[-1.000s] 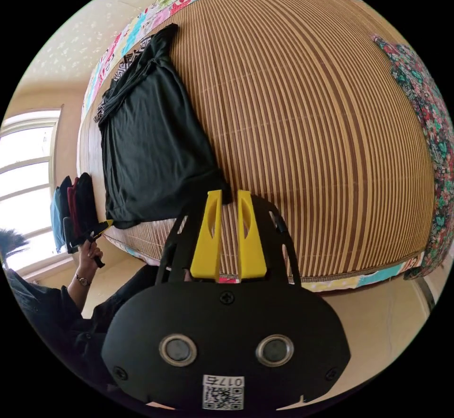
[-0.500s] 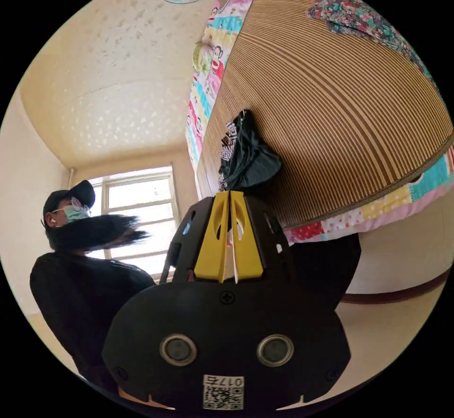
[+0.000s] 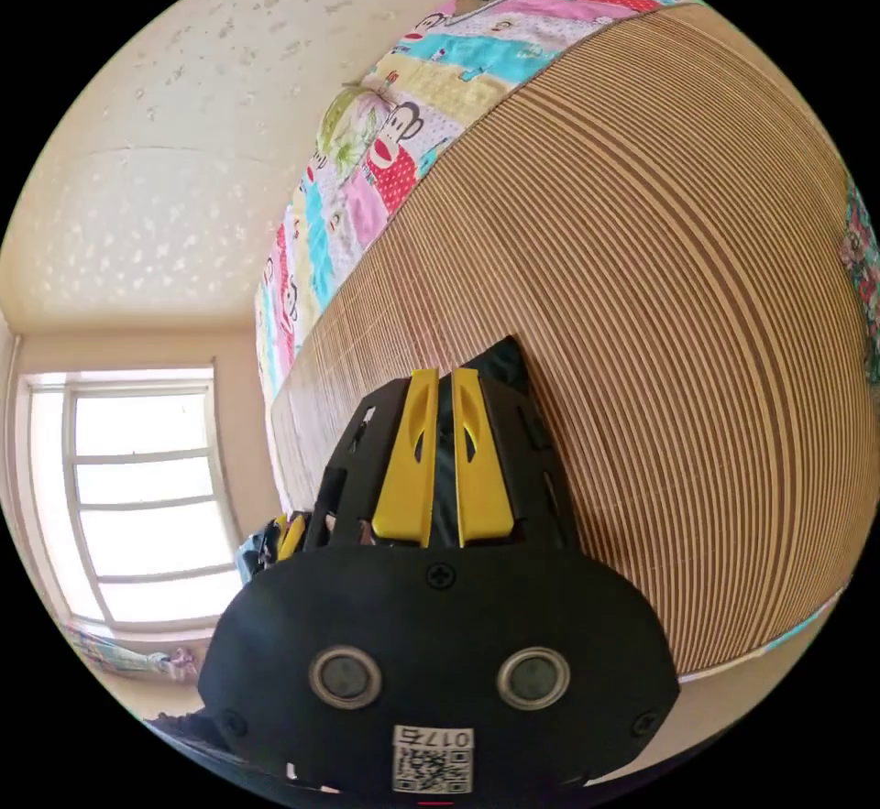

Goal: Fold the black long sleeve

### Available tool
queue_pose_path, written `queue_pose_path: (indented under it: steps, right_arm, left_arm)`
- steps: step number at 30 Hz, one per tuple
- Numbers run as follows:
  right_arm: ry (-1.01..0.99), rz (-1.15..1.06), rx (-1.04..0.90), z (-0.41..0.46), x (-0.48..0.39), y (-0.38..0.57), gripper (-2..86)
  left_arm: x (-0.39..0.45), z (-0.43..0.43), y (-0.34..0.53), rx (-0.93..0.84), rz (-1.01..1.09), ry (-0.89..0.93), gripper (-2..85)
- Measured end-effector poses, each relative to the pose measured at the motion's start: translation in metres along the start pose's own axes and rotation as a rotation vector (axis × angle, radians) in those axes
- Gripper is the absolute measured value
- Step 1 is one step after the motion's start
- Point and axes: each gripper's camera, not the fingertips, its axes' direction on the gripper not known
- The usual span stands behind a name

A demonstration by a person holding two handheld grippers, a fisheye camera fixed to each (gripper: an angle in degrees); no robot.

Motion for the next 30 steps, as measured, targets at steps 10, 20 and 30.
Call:
queue_pose_path:
  steps: [10,20,30]
  right_arm:
    - [0.145,-0.589,-0.196,0.109,-0.093,0.141,1.5]
    - [0.026,-0.353,-0.247,0.039,-0.018,0.119,0.5]
    - [-0.175,0.192,-0.307,-0.057,0.167,0.171,4.4]
  left_arm:
    - [-0.076,0.046,0.153,-0.077,-0.331,-0.005,12.0]
    - [0.060,0.055,0.138,0.011,0.143,-0.051,3.4]
    - [0.248,0.234,0.253,-0.534,0.706,0.149,2.6]
